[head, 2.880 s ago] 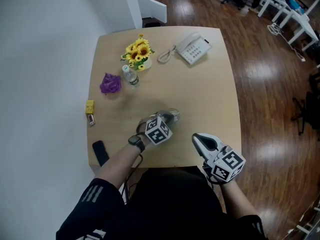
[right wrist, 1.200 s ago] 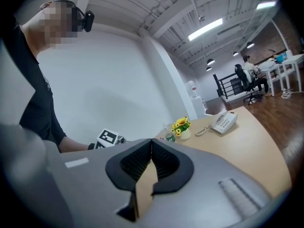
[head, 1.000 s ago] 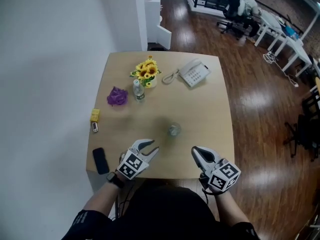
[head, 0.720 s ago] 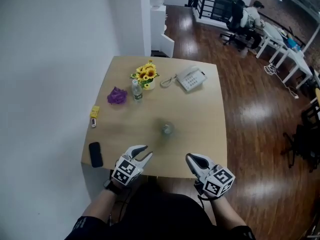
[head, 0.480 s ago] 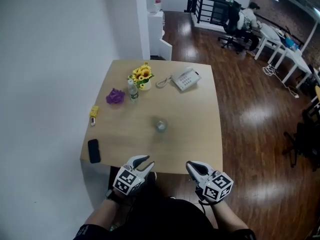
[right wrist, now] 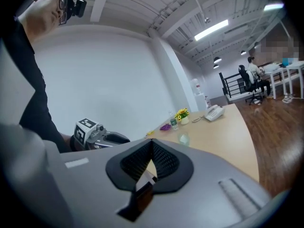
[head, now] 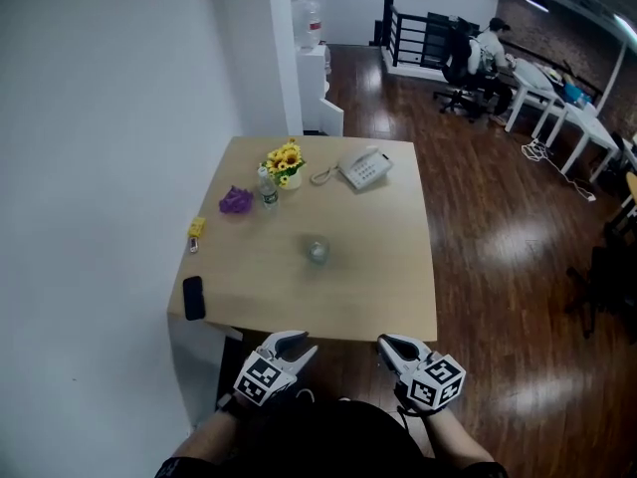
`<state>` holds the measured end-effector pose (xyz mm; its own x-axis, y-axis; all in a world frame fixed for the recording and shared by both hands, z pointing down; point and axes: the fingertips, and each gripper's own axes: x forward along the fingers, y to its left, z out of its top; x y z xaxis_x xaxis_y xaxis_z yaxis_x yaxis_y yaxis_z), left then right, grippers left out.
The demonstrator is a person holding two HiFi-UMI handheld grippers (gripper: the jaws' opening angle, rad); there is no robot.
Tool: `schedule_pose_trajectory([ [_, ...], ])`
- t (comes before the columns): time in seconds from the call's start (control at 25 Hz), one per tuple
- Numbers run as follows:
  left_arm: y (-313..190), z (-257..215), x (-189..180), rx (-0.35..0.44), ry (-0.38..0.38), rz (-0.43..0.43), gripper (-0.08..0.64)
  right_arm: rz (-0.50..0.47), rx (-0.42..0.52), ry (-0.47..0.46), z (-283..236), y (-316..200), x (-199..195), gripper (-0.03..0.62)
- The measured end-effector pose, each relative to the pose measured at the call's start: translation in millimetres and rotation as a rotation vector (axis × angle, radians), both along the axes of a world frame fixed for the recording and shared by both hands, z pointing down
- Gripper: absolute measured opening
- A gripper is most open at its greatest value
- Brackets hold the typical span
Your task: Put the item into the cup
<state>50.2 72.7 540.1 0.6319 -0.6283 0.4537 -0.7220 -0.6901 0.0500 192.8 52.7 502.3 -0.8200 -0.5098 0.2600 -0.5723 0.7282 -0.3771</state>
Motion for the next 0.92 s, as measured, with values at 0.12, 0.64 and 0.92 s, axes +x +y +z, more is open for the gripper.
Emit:
schedule_pose_trajectory([
  [0.12,6.0,-5.0,0.6,0.009,0.01,0.006,0.117,0.003,0.027,-0.011,-9.5,6.1,-5.5,0.008],
  [0.64,52.8,1.1,-51.9,-0.002,0.009,-0.016,0.117,-0.011,0.049,-0.014,-20.2,42.3,-53.3,0.008],
  [0.92,64.9,-8.7,-66.5,0.026,0.025,0.004,0.115,0.003,0.05,-0.006,-21.0,61.0,-71.6,0.008],
])
